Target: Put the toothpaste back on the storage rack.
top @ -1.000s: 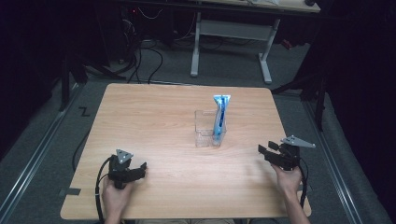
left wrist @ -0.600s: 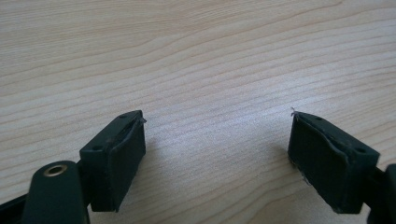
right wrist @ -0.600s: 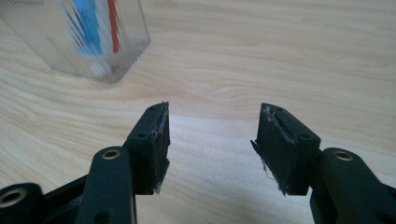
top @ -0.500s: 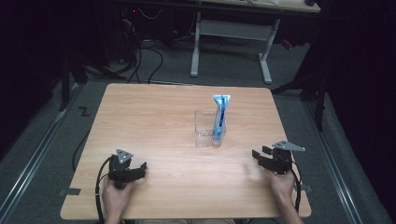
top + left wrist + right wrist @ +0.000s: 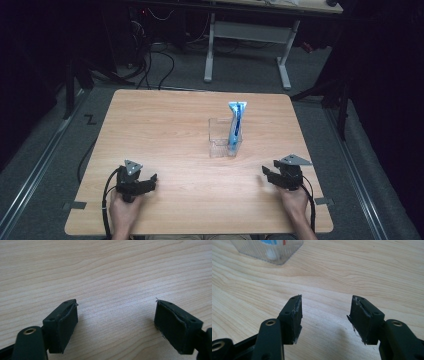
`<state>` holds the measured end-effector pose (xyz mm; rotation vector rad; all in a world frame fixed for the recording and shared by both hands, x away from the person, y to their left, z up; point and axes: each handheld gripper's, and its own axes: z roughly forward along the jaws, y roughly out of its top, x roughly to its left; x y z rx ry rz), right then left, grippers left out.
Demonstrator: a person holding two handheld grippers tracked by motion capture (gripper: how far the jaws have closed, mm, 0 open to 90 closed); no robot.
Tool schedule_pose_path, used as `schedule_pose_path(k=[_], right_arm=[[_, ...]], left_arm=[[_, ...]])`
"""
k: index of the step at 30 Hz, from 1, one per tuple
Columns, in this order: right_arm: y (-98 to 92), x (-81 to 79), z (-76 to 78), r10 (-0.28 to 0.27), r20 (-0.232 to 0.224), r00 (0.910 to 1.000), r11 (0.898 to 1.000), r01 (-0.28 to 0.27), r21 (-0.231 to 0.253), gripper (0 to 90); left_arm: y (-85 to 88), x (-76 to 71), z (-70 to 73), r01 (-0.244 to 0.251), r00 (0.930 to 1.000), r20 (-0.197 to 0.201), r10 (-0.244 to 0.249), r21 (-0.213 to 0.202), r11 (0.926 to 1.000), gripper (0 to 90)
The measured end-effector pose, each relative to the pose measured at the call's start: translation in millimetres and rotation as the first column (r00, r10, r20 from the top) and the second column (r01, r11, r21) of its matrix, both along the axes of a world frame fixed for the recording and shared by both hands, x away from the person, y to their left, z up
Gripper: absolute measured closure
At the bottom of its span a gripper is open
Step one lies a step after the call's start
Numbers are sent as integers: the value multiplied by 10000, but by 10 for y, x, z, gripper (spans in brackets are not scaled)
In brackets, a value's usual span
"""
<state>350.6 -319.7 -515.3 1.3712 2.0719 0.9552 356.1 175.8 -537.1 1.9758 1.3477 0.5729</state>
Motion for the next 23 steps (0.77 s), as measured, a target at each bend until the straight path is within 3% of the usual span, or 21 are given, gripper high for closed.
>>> schedule_pose_path(k=[5, 8, 23], right_arm=[[54, 24, -54, 171, -188, 9997, 9999, -171, -3, 422], [106, 19, -147, 223, -368, 9991, 9994, -232, -250, 417], [122, 5, -154, 204, -518, 9984, 9994, -218, -270, 353]], left_arm=[[0, 0, 0, -2, 10000, 3, 2, 0, 10000, 193], [0, 0, 0, 0, 10000, 1, 0, 1, 10000, 193], [2, -3, 0, 8, 10000, 1, -8, 9, 10000, 194]])
